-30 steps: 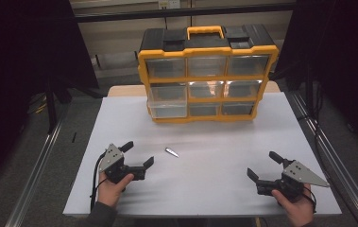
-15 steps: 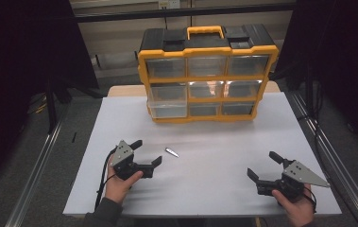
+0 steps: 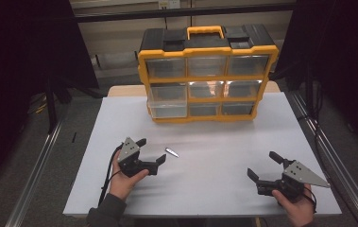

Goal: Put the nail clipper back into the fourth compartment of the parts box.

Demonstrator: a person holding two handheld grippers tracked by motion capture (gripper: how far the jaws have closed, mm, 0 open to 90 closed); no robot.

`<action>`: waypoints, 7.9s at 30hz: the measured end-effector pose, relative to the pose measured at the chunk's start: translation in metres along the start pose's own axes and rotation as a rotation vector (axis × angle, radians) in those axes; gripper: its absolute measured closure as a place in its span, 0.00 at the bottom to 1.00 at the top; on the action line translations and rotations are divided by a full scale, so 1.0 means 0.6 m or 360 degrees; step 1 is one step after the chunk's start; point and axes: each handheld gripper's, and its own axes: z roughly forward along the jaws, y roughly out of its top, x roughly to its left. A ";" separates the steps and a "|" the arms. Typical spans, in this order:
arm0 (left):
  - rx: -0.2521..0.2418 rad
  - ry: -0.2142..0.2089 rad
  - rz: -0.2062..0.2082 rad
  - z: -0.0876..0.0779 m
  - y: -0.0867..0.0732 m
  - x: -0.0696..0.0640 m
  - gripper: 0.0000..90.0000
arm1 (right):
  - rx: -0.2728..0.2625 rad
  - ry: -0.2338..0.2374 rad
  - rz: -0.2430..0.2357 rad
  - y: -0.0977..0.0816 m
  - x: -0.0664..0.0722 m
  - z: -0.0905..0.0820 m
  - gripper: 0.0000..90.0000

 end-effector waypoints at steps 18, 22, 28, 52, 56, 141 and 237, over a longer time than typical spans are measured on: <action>0.0265 -0.0020 0.0077 0.050 0.009 0.003 0.03 | 0.0003 0.0002 -0.0001 0.000 0.000 0.000 0.01; 0.0298 -0.0041 0.0100 0.062 0.011 0.004 0.04 | 0.0002 0.0002 -0.0002 0.000 0.000 0.000 0.01; 0.0392 -0.0025 0.0152 0.081 0.017 0.002 0.09 | 0.0003 0.0004 -0.0001 0.000 -0.001 0.000 0.01; 0.0623 -0.0204 0.0137 0.130 0.015 0.006 0.34 | 0.0002 0.0008 -0.0008 0.000 0.000 0.000 0.01; 0.0637 -0.0206 0.0146 0.130 0.016 0.005 0.37 | 0.0003 0.0003 0.0004 0.000 0.000 0.000 0.01; 0.0748 -0.0400 0.0288 0.107 0.015 -0.018 0.89 | 0.0012 0.0019 0.0001 0.000 -0.001 0.000 0.02; -0.0045 -0.0372 -0.0153 0.024 0.123 -0.007 0.89 | 0.0015 0.0031 0.0011 0.000 0.000 0.000 0.01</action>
